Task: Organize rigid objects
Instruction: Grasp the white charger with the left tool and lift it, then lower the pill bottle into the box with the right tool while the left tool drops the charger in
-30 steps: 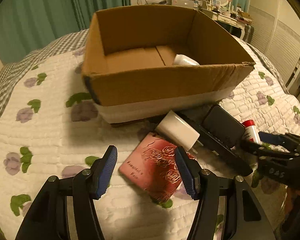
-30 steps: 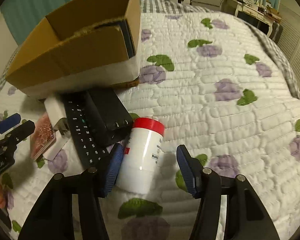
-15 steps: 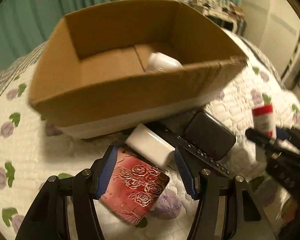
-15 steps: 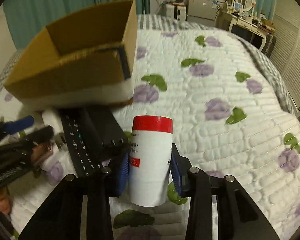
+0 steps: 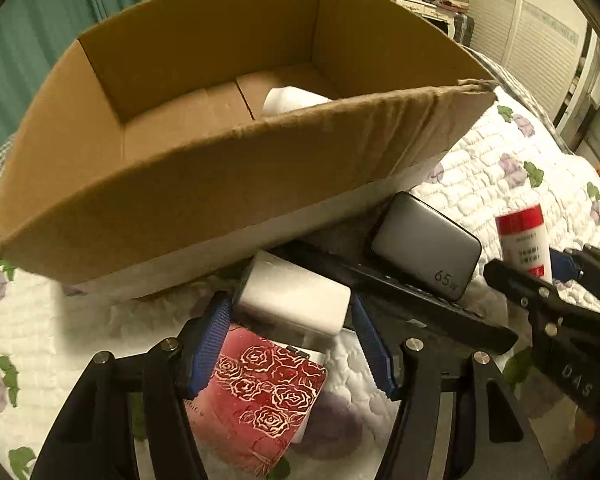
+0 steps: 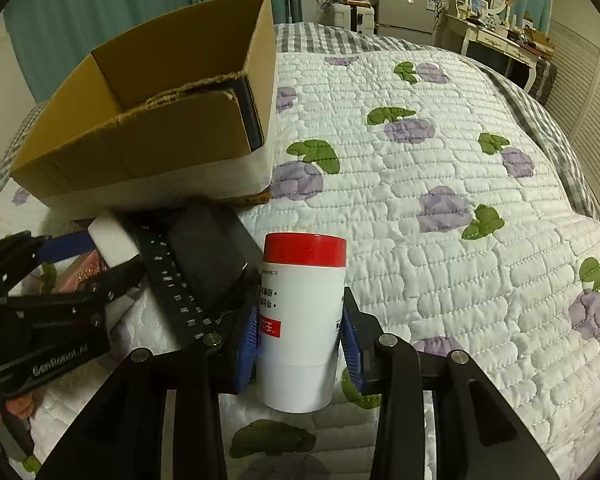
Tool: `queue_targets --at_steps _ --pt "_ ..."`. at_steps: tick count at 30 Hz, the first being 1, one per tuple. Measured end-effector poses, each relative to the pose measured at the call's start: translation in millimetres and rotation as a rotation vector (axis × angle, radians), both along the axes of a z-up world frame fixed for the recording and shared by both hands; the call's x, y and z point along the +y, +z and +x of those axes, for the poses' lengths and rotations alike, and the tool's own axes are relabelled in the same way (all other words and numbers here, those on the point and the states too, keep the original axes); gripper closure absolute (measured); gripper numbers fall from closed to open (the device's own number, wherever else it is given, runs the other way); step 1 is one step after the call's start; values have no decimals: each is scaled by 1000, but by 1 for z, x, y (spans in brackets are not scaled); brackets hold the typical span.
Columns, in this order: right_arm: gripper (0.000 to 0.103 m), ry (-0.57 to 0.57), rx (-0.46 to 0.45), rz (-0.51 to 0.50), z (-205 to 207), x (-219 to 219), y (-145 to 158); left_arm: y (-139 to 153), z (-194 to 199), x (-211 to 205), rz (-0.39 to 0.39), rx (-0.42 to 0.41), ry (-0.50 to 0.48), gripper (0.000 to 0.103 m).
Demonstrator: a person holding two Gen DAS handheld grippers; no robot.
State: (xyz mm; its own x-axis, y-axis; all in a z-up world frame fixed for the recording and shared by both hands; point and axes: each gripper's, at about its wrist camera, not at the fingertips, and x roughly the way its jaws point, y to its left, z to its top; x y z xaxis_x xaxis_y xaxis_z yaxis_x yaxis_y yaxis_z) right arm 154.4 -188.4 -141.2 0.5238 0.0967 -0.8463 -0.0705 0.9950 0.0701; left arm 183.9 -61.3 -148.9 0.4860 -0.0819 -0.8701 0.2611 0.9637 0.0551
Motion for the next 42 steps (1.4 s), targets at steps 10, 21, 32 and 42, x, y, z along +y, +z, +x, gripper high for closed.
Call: queue_targets --at_steps 10,21,32,42 --pt "67 2 6 -4 2 1 -2 1 -6 25 -71 -13 -2 42" --pt "67 5 -38 -3 -9 1 24 30 -38 28 -82 -38 10 47" --pt "67 20 -120 0 -25 9 80 62 -57 41 -137 -48 64 49" --pt "67 65 -221 1 -30 26 144 133 -68 42 -182 -155 47 49"
